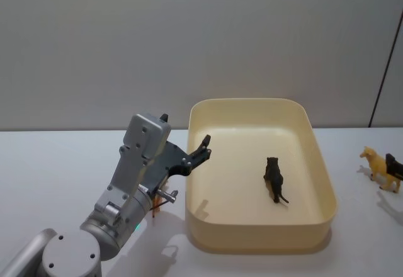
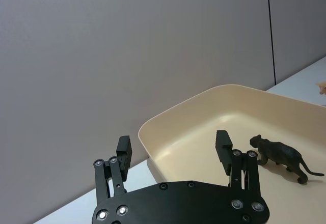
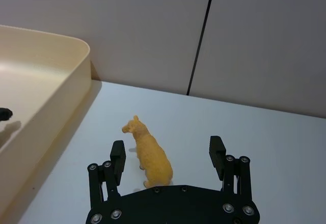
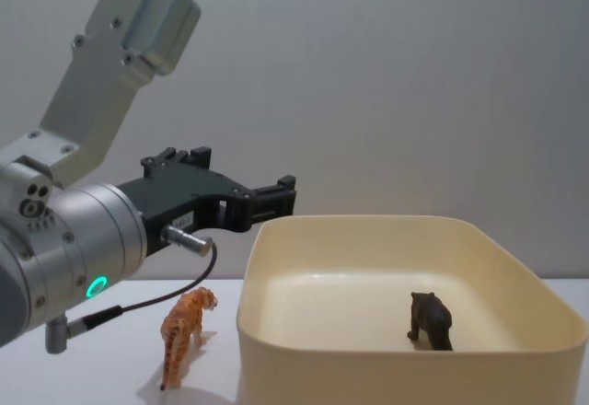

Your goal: Pick up the toy alternately with two hands and place it into the central storage box.

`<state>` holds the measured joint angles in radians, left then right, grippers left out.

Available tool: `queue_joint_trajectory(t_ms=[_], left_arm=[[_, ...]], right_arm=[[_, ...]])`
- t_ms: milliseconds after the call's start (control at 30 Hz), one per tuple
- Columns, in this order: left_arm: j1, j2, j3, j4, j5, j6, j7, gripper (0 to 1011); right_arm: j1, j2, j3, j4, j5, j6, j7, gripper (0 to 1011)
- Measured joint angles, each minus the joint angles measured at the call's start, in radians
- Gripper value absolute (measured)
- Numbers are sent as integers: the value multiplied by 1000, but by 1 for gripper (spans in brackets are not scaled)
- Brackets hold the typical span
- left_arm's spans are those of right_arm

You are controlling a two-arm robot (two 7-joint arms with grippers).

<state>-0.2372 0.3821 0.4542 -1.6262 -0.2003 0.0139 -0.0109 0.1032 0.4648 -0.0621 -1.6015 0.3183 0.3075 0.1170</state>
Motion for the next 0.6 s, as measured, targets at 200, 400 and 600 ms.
queue_joint_trajectory(t_ms=[200,400,600], left_arm=[[0,0,0,0,0,0,0,1001],[0,0,0,0,0,0,0,1001],[0,0,0,0,0,0,0,1001]], right_arm=[[0,3,0,25,-12,1,7,1001],[20,-6,-10,69,-32,-1,21,1001],[52,-23,-25,129,-56,-7,31,1001]])
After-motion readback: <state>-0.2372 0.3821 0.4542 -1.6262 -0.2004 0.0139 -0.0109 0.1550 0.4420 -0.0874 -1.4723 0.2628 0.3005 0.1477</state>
